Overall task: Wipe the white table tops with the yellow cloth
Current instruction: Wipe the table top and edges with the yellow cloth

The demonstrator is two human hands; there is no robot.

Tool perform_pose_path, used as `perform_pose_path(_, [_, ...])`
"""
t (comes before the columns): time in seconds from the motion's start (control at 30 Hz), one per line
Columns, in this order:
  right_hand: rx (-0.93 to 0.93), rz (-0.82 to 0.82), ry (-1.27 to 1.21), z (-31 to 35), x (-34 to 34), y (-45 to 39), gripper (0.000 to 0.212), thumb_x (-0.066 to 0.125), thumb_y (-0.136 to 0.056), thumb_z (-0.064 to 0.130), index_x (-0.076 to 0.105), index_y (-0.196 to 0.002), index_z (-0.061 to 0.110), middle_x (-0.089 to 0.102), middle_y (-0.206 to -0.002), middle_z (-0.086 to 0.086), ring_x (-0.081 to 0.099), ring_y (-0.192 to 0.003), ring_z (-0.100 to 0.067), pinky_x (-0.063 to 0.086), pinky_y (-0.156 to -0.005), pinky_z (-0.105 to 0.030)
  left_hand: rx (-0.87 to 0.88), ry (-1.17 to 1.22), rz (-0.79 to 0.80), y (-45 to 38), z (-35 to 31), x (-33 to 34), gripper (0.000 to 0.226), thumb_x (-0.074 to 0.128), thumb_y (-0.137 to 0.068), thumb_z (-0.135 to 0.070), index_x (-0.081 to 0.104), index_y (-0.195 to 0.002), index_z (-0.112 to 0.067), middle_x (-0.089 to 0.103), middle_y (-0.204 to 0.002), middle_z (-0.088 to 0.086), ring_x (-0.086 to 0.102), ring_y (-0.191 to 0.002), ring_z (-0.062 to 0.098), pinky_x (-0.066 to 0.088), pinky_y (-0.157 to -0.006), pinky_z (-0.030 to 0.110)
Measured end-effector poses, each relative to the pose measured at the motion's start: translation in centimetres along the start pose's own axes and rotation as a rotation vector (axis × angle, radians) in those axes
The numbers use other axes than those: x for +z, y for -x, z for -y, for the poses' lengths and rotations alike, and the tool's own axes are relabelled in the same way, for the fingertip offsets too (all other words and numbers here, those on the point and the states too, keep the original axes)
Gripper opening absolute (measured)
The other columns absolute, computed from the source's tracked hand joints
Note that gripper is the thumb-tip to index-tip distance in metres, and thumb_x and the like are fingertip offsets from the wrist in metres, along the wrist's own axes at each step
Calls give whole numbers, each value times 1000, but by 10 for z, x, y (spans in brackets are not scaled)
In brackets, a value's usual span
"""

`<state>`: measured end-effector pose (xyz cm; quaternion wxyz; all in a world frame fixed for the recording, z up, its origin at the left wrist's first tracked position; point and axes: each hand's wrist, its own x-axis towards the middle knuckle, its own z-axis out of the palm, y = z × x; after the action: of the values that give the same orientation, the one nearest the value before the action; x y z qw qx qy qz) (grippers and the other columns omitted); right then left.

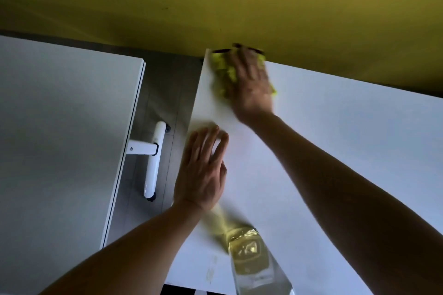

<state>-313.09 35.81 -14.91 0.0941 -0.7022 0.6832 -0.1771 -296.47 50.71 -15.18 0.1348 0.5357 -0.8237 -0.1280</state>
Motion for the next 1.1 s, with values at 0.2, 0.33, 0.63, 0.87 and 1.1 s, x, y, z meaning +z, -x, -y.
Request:
perform_pose_path(0.2, [-157, 34, 9, 14, 11, -3, 58, 36, -103, 47, 36, -155, 22, 29, -163, -8, 22, -153, -24, 17, -125, -42, 10, -3, -19, 0, 2, 4, 59, 44, -96, -11, 48, -155, -6, 42, -162, 17, 38, -151, 41, 29, -124, 58])
perform_pose_path(0.33, [142, -90, 58, -81, -27, 42, 61, 45, -95, 36, 40, -153, 18, 32, -161, -11, 27, -150, -31, 21, -123, -43, 21, 8, -16, 0, 1, 4, 56, 44, -97, -9, 51, -152, -4, 43, -161, 19, 37, -150, 44, 29, -123, 61])
perform_pose_path(0.63, [645, -193, 126, -134, -59, 67, 71, 19, -95, 48, 29, -157, 14, 23, -165, -11, 19, -153, -31, 7, -125, -39, 13, -7, -22, 2, 2, 5, 56, 39, -99, -12, 50, -153, -4, 42, -162, 20, 35, -151, 44, 31, -121, 62])
perform_pose_path(0.87, [-251, 89, 61, 33, 9, 16, 60, 38, -101, 49, 38, -154, 21, 33, -161, -7, 26, -151, -24, 17, -124, -42, 5, -36, -7, 0, 1, 5, 56, 38, -100, -14, 49, -154, -6, 46, -159, 20, 40, -148, 41, 28, -125, 57])
perform_pose_path(1.1, [97, -53, 25, -74, -27, 60, 59, 46, -99, 41, 40, -153, 17, 33, -161, -11, 28, -150, -28, 18, -124, -38, 49, -5, -21, -2, 2, 2, 54, 44, -99, -9, 51, -152, -5, 44, -159, 20, 40, -148, 45, 30, -121, 62])
